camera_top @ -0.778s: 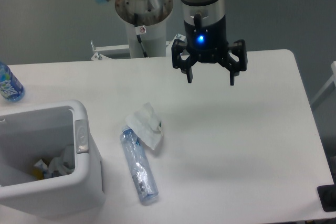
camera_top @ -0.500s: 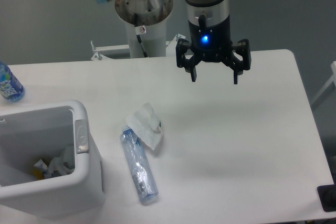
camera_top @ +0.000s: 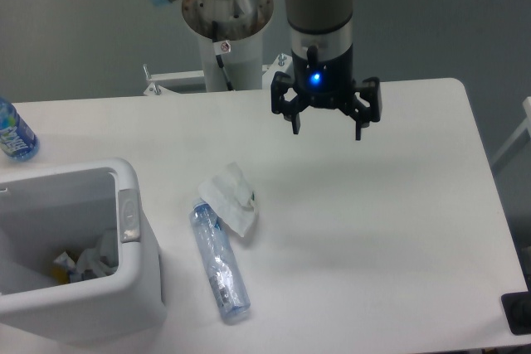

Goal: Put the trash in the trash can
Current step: 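Move the gripper toward the crumpled white tissue on the bottle, then lower the gripper onto the tissue and close on it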

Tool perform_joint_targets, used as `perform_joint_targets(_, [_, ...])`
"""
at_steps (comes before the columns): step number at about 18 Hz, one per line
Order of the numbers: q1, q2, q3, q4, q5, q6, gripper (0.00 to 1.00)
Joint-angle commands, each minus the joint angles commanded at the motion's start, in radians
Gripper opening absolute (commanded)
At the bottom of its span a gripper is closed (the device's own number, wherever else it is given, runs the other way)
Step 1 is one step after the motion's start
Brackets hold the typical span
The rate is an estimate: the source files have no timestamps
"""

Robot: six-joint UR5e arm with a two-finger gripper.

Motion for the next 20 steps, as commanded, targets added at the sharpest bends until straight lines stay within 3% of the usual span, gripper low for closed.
perform_joint_targets(2, [-0.008, -0.006, -0.044, 0.034, -0.006, -0.057, 1.0])
perform_joint_targets(6, [-0.06, -0.032, -0.146, 0.04, -0.06, -0.062, 1.0])
perform_joint_targets(9, [-0.08, -0.069, -0.187, 0.04, -0.152, -0.085, 1.0])
perform_joint_targets(11, [-0.086, -0.101, -0.224, 0.049, -0.153, -0.106, 1.0])
perform_joint_targets(15, [-0.115, -0.166, -0.247, 0.054, -0.144, -0.105, 1.0])
perform_joint_targets(18, [-0.121, -0.178, -0.252, 0.052, -0.118, -0.102, 1.0])
perform_joint_targets(19, [-0.121, -0.178, -0.252, 0.054, -0.118, -0.102, 0.96])
perform_joint_targets(20, [-0.121, -0.178, -0.249, 0.054, -0.117, -0.103, 0.74])
